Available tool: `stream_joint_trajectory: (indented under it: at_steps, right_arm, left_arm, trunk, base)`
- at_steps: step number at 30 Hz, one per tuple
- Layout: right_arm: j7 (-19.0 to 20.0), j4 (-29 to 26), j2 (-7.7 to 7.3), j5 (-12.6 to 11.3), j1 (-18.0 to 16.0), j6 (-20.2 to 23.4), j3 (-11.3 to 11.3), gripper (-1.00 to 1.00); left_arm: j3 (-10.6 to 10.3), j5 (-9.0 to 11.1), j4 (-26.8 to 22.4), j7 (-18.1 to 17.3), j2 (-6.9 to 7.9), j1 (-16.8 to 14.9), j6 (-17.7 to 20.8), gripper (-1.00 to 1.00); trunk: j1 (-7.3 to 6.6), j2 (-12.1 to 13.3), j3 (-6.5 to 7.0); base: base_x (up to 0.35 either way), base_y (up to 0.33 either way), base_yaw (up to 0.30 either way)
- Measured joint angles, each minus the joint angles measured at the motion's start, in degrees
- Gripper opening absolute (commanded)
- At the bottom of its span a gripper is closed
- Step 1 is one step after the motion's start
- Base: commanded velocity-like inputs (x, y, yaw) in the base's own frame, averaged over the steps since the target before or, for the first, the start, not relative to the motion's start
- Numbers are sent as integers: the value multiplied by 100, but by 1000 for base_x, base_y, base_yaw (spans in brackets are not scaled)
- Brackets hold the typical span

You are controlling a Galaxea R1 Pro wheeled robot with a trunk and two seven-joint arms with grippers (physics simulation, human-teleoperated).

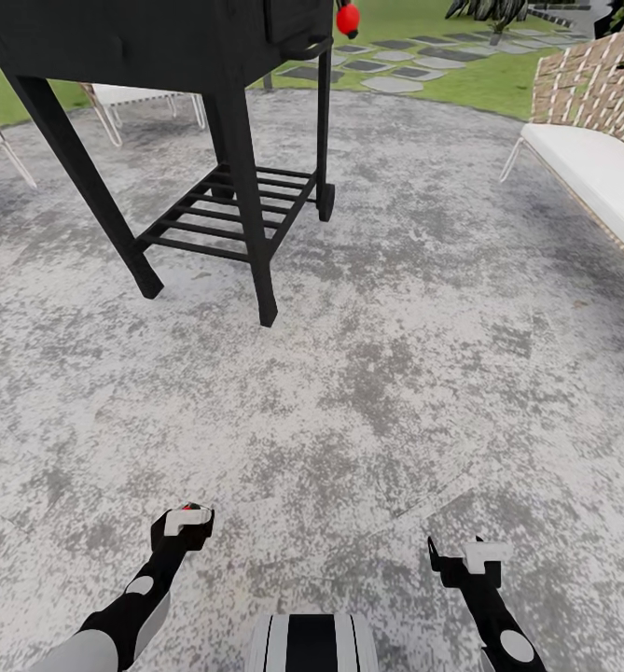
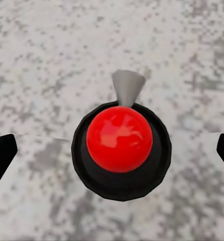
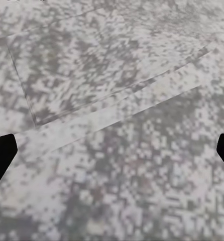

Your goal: Pick up the pesticide atomizer in the garden and spray insectifuge to fully cover both potted plants in the garden.

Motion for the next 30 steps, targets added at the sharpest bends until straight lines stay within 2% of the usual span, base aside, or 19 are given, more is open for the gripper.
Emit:
stream_joint_trajectory:
  at_steps: [1, 2, 30]
  right_arm:
    - [0, 1, 0, 0, 0, -1, 0, 100]
    - [0, 2, 0, 2, 0, 1, 0, 100]
    - [0, 11, 3, 7, 0, 2, 0, 100]
  left_arm:
    - [0, -1, 0, 0, 1, 0, 3, 100]
    - [-2, -2, 0, 0, 2, 0, 5, -100]
    - [4, 23, -25, -1, 11, 0, 0, -100]
  trunk:
    - [0, 0, 3]
    - [0, 0, 4]
    - [0, 0, 6]
  base:
    - [0, 0, 0]
    - [0, 0, 0]
    - [0, 0, 0]
